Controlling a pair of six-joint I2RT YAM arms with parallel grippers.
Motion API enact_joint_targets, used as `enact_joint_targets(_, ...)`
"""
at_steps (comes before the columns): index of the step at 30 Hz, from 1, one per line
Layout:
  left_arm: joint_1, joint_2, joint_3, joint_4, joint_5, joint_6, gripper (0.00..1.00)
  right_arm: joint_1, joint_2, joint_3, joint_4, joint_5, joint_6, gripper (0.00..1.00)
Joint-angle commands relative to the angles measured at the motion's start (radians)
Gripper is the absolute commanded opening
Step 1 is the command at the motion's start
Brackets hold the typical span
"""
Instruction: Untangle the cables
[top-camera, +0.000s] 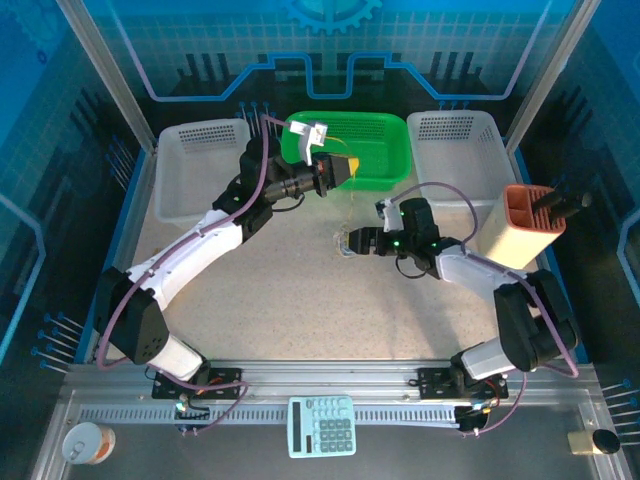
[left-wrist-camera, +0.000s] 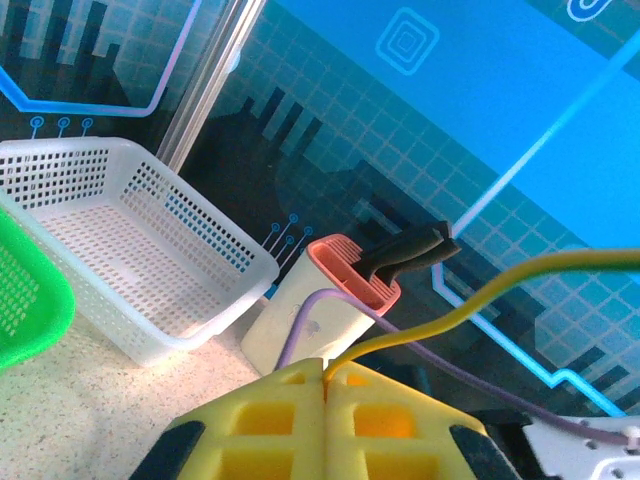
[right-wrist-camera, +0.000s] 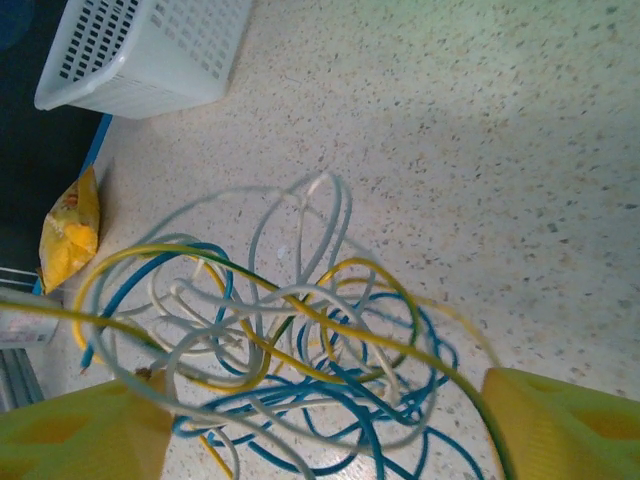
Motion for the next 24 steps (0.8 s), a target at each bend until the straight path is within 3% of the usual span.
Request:
enact_joint_targets(1, -0.003, -0.025, 0.009, 0.051, -0.014, -0.025, 0.0, 0.022, 0.059, 0.014, 0.096, -0.035, 0.039, 0.64)
enact_joint_targets(5, -0.003, -0.029, 0.007, 0.063, -0.02, -0.038, 0.0, 0.024, 0.126, -0.001, 0.17, -0.048, 0.063, 0.18)
enact_joint_targets(7, -0.004, -0.031, 0.013, 0.06, -0.027, -0.043, 0.0, 0.022, 0.145, -0.008, 0.184, -0.038, 0.069, 0.02)
enact_joint_targets(24, 0.033, -0.046, 0.327, -0.169, -0.111, 0.034, 0.0, 0.016, 0.212, -0.074, 0.211, 0.018, 0.06, 0.0)
